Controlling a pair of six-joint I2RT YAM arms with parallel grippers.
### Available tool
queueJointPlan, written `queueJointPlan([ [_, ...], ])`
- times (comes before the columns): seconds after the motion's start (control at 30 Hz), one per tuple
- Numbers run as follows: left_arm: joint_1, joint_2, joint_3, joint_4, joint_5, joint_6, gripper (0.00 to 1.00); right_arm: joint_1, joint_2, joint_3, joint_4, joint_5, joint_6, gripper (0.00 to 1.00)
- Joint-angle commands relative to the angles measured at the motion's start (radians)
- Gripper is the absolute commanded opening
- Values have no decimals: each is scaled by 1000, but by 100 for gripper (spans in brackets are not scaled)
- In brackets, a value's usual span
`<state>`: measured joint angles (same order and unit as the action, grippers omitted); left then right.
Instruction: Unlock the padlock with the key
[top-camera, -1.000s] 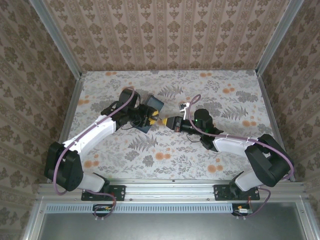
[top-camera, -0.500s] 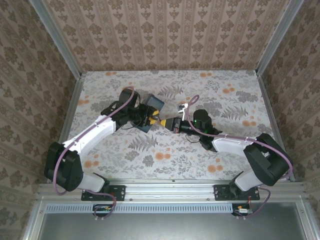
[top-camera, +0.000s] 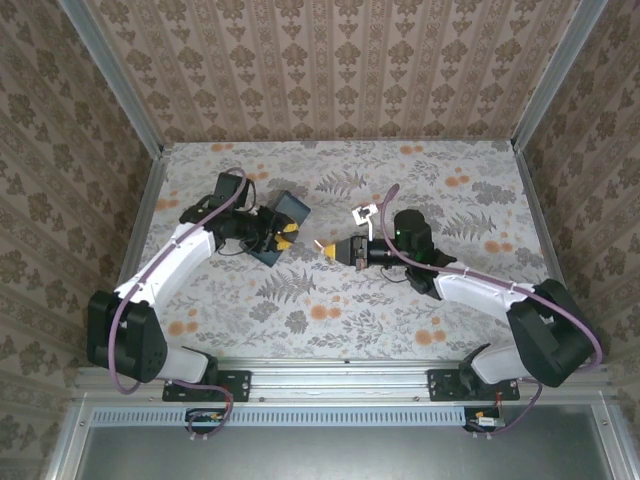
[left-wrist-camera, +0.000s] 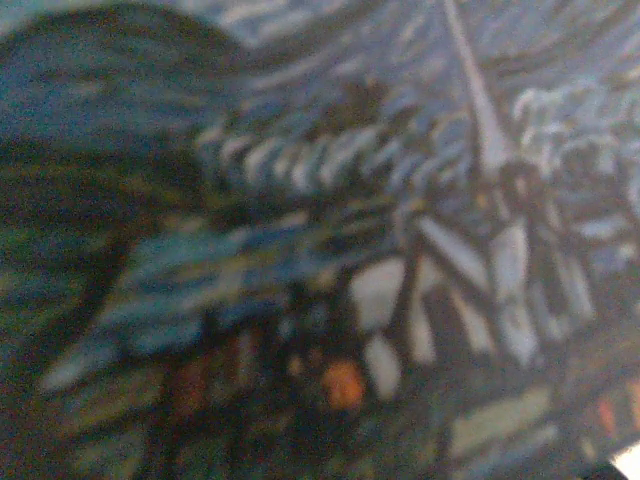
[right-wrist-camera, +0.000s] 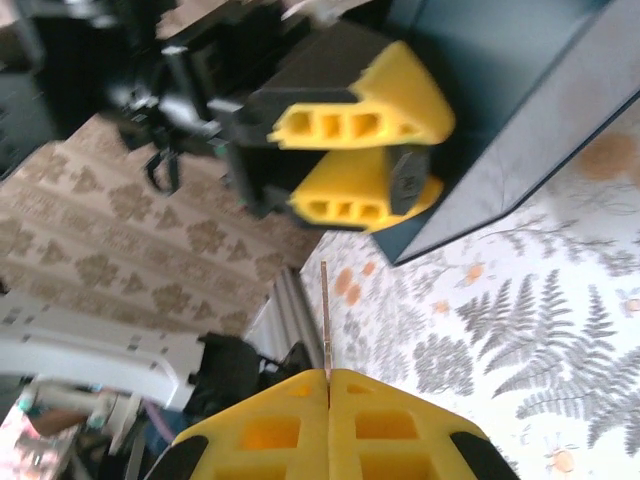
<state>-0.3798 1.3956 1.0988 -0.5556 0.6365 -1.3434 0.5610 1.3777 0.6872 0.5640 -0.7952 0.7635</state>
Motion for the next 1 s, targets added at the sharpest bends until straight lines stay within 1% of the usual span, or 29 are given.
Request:
queueJointPlan([
  [0.0,5,-14,49,-11,153,116,0,3,-28,55,-157,-146,-92,0],
  [0.13,4,-3,79,-46,241,177,0,8,4,98,-221,-204,-141,0],
  [0.2,7,1,102,-96,268,216,0,10,48,136,-274,-230,-184,0],
  [0.27,16,5,135,-179,269,269,0,9,69,157,-333,-225,-222,0],
  [0.33,26,3,138,-204,277,283,0,9,72,155,-348,-201,-221,0],
  [0.53,25,-12,109,-218,303,269,0,11,60,146,-327,-137,-223,0],
  [0.67,27,-21,101,-232,309,260,0,11,79,167,-312,-152,-233,0],
  [0.77,27,-20,102,-244,302,264,0,11,95,169,-268,-155,-215,0],
  [0.97,24,-15,83,-214,292,244,0,13,83,168,-197,-136,-180,0],
])
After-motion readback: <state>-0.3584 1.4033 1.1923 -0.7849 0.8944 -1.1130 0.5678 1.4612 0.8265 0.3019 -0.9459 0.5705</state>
